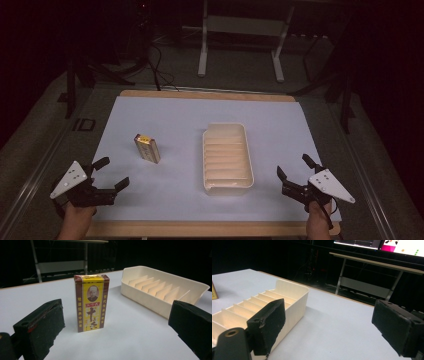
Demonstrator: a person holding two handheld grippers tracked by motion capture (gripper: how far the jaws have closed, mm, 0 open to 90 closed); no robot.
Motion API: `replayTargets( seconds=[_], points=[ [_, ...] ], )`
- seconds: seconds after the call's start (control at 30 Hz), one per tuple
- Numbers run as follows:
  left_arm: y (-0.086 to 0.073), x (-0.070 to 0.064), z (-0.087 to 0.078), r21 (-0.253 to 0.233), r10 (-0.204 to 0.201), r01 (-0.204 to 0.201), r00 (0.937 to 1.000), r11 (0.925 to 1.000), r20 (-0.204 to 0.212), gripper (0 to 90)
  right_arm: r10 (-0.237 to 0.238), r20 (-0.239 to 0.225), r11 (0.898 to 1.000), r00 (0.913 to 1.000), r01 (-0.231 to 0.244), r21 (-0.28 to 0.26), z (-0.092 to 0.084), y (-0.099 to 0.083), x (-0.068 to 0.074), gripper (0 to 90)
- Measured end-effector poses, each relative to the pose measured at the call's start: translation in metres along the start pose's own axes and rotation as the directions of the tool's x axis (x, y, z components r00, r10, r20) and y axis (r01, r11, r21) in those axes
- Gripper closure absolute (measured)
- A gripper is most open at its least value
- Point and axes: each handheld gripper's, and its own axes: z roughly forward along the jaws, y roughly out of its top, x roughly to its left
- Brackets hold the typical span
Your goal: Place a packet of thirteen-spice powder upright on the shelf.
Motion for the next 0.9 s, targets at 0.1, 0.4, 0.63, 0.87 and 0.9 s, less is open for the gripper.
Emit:
replayTargets(
  seconds=[0.1,0.4,0.63,0.87,0.9],
  points=[
    [0.004,0.000,-0.001,0.016,-0.044,0.043,0.9986,0.9989,0.030,0.5,0.001,-0.002,1.000,1.0000,-0.001,-0.001,0.000,0.000,0.000,11.7],
    [0.015,-0.009,0.001,0.062,0.006,-0.009,0.9983,0.9980,0.058,0.5,0.000,-0.026,1.000,0.9997,0.000,0.009,0.001,0.000,0.001,11.7],
    [0.031,-0.010,0.001,0.110,0.084,-0.099,0.9879,0.9890,0.130,0.5,0.006,-0.035,1.000,0.9994,-0.005,0.018,0.002,-0.001,0.002,11.7],
    [0.043,-0.003,-0.001,0.225,0.090,-0.127,0.9817,0.9660,0.168,0.5,-0.004,-0.051,1.000,0.9987,0.006,0.029,0.004,-0.002,0.005,11.7],
    [0.044,-0.003,-0.001,0.245,0.097,-0.138,0.9804,0.9598,0.172,0.5,-0.004,-0.055,1.000,0.9985,0.006,0.029,0.004,-0.002,0.005,11.7]
  ],
)
